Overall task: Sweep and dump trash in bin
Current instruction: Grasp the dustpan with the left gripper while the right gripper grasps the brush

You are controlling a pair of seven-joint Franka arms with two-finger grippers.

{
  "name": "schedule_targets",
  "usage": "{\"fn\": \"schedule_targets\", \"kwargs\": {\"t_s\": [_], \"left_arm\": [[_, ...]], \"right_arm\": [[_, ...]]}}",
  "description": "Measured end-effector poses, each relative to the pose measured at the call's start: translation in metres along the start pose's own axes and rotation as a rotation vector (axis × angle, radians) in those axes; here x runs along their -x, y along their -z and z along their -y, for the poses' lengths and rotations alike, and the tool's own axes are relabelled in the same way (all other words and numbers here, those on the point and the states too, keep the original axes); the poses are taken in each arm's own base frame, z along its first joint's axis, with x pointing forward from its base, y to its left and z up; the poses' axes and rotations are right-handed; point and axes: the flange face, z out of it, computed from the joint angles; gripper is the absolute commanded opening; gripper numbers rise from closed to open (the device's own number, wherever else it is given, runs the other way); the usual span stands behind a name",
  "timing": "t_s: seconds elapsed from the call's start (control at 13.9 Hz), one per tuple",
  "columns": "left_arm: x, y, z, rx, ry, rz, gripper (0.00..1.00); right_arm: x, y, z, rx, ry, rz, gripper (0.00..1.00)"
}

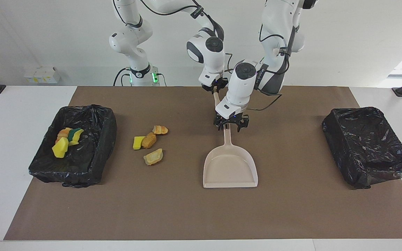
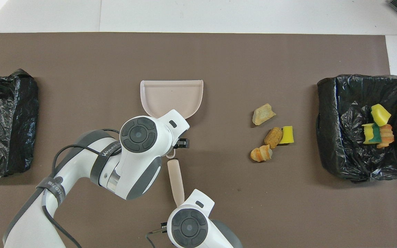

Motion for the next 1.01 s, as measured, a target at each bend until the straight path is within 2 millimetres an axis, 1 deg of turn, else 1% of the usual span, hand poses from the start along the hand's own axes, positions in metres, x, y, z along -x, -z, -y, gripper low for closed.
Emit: {"fn": "schedule_targets", "kwargs": {"t_s": [0.07,0.14,0.22,0.29,0.36,0.5,0.58,0.72,0.79,0.87,1.01], "left_arm": [[0.000,0.000,0.000,0.000,0.010,-0.001,0.48],[0.000,0.001,0.000,0.000,0.025,-0.001,0.28],[0.000,0.001,0.000,0.000,0.035,-0.001,0.11],[0.000,0.001,0.000,0.001,0.037,-0.002,0.04],[0.000,0.001,0.001,0.001,0.038,-0.002,0.00],[0.000,0.001,0.001,0.000,0.038,-0.002,0.00],[0.000,0.001,0.001,0.000,0.038,-0.002,0.00],[-0.001,0.001,0.003,0.000,0.042,-0.003,0.00],[-0.003,0.002,0.005,0.000,0.047,-0.005,0.00],[-0.005,0.004,0.008,0.000,0.051,-0.009,0.00],[-0.016,0.012,0.020,0.003,0.023,-0.026,0.00]], "right_arm": [[-0.004,0.002,-0.004,0.000,-0.010,0.002,0.00],[-0.007,0.006,-0.009,0.002,-0.022,0.009,0.00],[-0.009,0.015,-0.016,0.006,-0.036,0.020,0.00],[-0.010,0.029,-0.025,0.013,-0.050,0.034,0.00],[-0.010,0.045,-0.036,0.023,-0.061,0.043,0.00],[-0.011,0.078,-0.067,0.055,-0.093,0.050,0.00],[-0.012,0.096,-0.087,0.087,-0.110,0.037,0.00],[-0.018,0.128,-0.136,0.166,-0.150,0.006,0.00],[-0.023,0.140,-0.161,0.196,-0.157,-0.004,0.00],[-0.030,0.146,-0.187,0.224,-0.155,-0.011,0.00],[-0.050,0.149,-0.246,0.299,-0.122,-0.008,0.00]]}}
